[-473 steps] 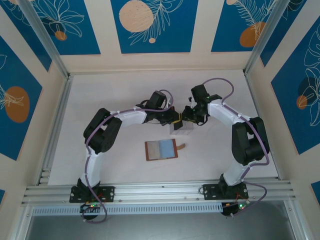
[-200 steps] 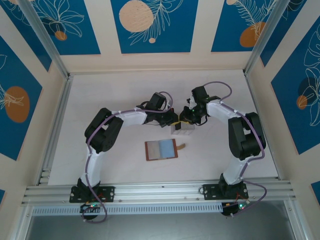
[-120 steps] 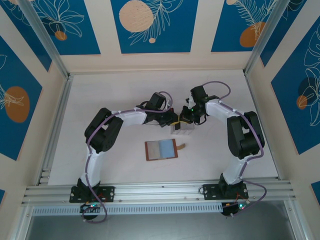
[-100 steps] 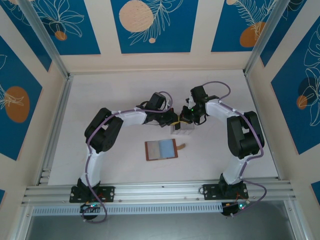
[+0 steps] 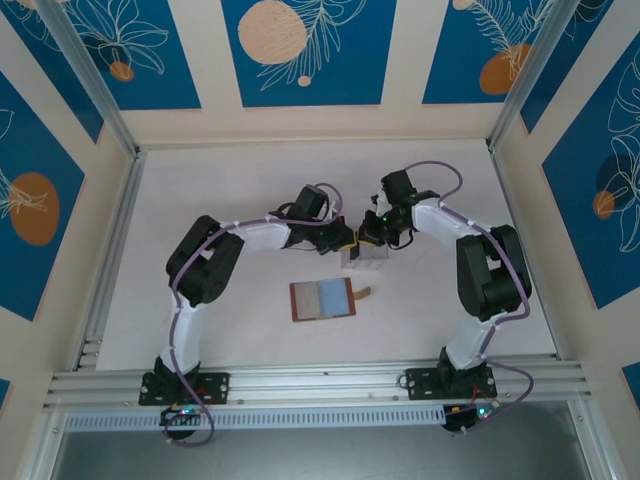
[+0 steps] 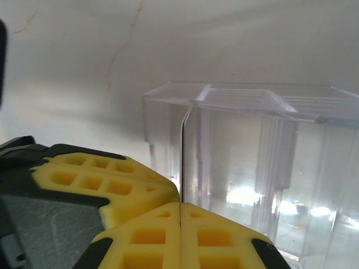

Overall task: Put the credit cards into the card holder
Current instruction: Pick up the credit card from the storage box.

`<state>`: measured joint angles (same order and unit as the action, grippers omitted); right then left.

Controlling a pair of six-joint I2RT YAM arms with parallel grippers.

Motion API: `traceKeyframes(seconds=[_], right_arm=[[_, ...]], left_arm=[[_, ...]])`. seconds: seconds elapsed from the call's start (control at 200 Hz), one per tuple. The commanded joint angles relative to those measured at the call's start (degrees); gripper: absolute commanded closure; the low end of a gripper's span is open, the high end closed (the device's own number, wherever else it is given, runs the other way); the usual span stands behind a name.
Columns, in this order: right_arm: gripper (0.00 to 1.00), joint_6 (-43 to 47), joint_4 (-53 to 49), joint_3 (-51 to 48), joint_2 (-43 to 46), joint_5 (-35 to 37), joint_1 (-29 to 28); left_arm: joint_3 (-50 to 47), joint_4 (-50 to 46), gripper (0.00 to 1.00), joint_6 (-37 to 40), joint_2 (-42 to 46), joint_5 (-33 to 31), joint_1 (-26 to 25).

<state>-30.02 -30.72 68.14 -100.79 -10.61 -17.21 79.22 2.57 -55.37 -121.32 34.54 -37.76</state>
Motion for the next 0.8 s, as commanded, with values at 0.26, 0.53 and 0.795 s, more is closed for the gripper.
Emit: traceKeyframes(seconds=[0.26,0.53,0.795], right_arm=[[1.00,0.23,-2.65,-0.02,6.13,-1.40,1.49],[1.00,0.49,-5.46,-0.46,10.27,0.15,4.24],[1.00,0.49,-9.63,-0.49,13.55,5.59,6.31]], left_arm=[[-1.08,-1.57,0.97,3.75,5.59,2.58,1.37],[-2.47,-2.90,0.96,5.66,7.21,2.66,1.68],[-3.18,-4.84,0.95,7.72,8.68,2.73,1.64]])
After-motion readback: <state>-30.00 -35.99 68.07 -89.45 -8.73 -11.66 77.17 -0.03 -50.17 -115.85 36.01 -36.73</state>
